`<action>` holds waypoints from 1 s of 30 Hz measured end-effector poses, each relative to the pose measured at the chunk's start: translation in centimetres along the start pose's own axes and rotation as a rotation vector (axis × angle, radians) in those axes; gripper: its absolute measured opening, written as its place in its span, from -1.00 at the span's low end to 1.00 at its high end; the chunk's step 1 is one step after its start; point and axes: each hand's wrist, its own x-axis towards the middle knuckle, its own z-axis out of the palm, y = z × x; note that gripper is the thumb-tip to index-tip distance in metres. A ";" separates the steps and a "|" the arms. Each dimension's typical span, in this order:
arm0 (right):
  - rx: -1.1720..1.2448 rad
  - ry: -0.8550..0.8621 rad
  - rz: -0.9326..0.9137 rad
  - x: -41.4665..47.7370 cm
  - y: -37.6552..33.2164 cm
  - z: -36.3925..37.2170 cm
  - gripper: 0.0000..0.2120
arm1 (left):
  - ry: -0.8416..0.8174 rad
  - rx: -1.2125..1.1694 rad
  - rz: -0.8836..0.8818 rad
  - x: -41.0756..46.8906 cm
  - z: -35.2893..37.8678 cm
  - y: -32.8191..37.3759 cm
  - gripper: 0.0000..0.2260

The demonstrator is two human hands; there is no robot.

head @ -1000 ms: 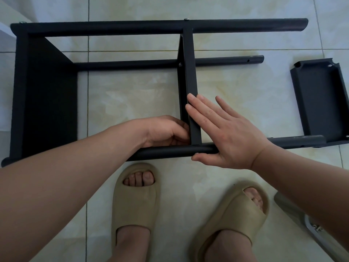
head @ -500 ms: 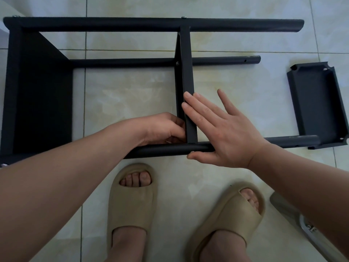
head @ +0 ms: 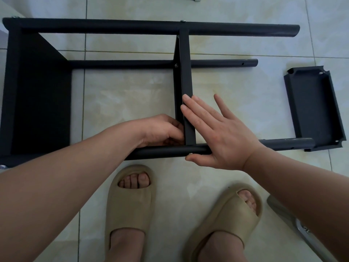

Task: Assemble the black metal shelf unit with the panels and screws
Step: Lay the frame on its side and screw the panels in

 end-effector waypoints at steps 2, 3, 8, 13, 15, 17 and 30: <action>0.000 -0.003 0.000 0.0 0.0 0.0 -0.07 | -0.009 -0.013 0.000 0.0 -0.1 -0.1 -0.88; 0.000 -0.003 0.000 0.0 0.0 0.0 -0.07 | -0.013 -0.027 0.002 0.0 -0.1 -0.1 -0.88; 0.009 0.009 -0.001 0.0 0.0 0.1 -0.07 | -0.060 -0.098 0.006 0.2 -0.4 -0.4 -0.87; 0.013 0.008 0.001 0.0 0.0 0.1 -0.07 | -0.119 -0.148 -0.012 0.4 -0.6 -0.4 -0.82; 0.011 0.003 0.004 0.0 0.0 0.2 -0.07 | -0.141 -0.155 -0.026 0.5 -0.7 -0.5 -0.82; 0.013 0.004 0.007 -0.1 0.0 0.1 -0.07 | -0.164 -0.134 -0.033 0.5 -0.7 -0.5 -0.83; 0.019 0.007 0.006 0.0 0.0 0.2 -0.07 | -0.105 -0.113 -0.029 0.7 -0.8 -0.5 -0.87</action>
